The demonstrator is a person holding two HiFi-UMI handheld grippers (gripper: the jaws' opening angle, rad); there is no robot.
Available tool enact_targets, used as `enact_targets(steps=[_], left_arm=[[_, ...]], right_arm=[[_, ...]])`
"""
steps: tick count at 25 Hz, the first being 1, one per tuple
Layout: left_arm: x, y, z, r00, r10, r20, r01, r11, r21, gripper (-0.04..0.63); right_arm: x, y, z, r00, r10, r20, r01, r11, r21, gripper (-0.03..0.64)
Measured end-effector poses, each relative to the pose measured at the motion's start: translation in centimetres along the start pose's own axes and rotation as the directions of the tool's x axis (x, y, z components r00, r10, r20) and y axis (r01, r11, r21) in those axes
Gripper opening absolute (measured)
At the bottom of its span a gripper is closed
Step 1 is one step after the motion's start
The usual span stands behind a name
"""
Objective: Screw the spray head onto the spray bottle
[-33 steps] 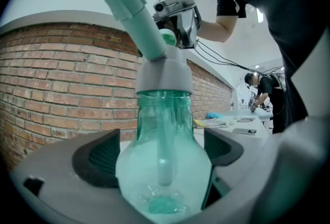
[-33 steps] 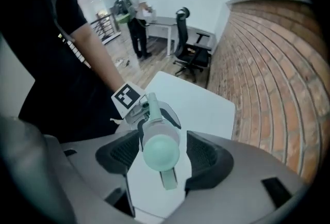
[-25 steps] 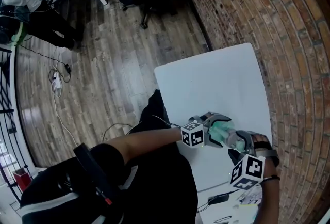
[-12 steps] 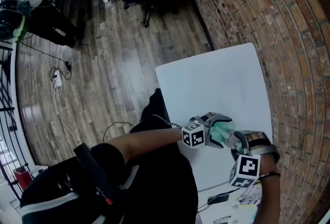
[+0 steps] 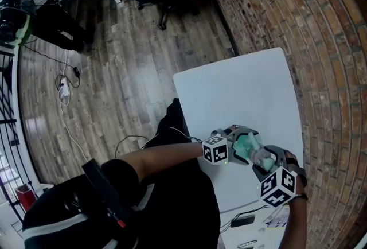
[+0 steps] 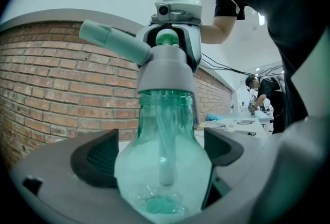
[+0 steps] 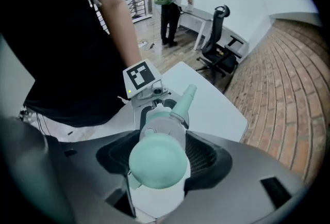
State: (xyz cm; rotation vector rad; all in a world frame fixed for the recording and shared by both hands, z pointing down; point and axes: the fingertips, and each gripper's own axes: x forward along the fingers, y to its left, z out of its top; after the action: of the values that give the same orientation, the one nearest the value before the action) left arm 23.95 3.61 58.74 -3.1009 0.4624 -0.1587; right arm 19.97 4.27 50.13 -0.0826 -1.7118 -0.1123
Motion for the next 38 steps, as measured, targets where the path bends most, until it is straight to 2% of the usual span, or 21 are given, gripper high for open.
enact_targets(steps=[3,5,8,11,14,18,20,22,25,27,29,38], left_arm=[[0.0,0.0,0.0,1.0,0.001,0.003,-0.001,1.0,-0.004,0.505],[-0.1,0.1,0.0,1.0,0.001,0.004,-0.001,1.0,-0.005,0.504],[-0.1,0.1,0.0,1.0,0.002,0.003,-0.002,1.0,-0.007,0.505],[-0.1,0.2,-0.1,1.0,0.002,0.001,-0.002,1.0,-0.012,0.504],[0.0,0.2,-0.1,1.0,0.002,0.002,-0.002,1.0,-0.017,0.505],[0.0,0.2,-0.2,1.0,0.002,0.002,-0.002,1.0,-0.019,0.504],[0.0,0.2,-0.2,1.0,0.001,0.003,-0.001,1.0,-0.02,0.504],[0.0,0.2,-0.2,1.0,0.0,0.004,0.0,1.0,-0.021,0.505],[0.0,0.3,-0.2,1.0,0.0,0.003,0.0,1.0,-0.023,0.505],[0.0,0.3,-0.2,1.0,0.002,0.003,-0.002,1.0,-0.024,0.505],[0.0,0.3,-0.2,1.0,0.003,0.003,-0.003,1.0,-0.026,0.505],[0.0,0.2,-0.2,1.0,0.005,0.007,-0.004,1.0,-0.031,0.505]], right_arm=[[0.0,-0.3,0.0,0.999,-0.018,0.03,0.014,0.989,0.148,0.282],[0.0,-0.5,0.0,0.998,-0.037,0.046,0.025,0.969,0.244,0.282],[0.0,-0.8,0.0,0.996,-0.068,0.065,0.038,0.924,0.38,0.282],[0.0,-1.0,-0.1,0.993,-0.082,0.085,0.028,0.862,0.506,0.282],[0.1,-1.2,-0.4,0.99,-0.086,0.115,0.003,0.811,0.586,0.284],[-0.1,-1.3,-0.3,0.982,-0.1,0.161,-0.021,0.787,0.616,0.284],[-0.8,-1.6,0.2,0.975,-0.115,0.188,-0.023,0.794,0.607,0.283],[-1.8,-2.0,1.0,0.971,-0.135,0.195,0.011,0.846,0.533,0.283],[-2.8,-1.8,1.3,0.983,-0.139,0.121,0.101,0.956,0.276,0.284],[-2.9,-1.3,0.9,0.992,-0.12,0.044,0.113,0.984,0.136,0.284],[-2.3,-0.9,0.7,0.996,-0.093,0.004,0.092,0.989,0.112,0.284],[-0.1,-0.6,0.1,0.999,-0.02,-0.032,0.029,0.957,0.289,0.281]])
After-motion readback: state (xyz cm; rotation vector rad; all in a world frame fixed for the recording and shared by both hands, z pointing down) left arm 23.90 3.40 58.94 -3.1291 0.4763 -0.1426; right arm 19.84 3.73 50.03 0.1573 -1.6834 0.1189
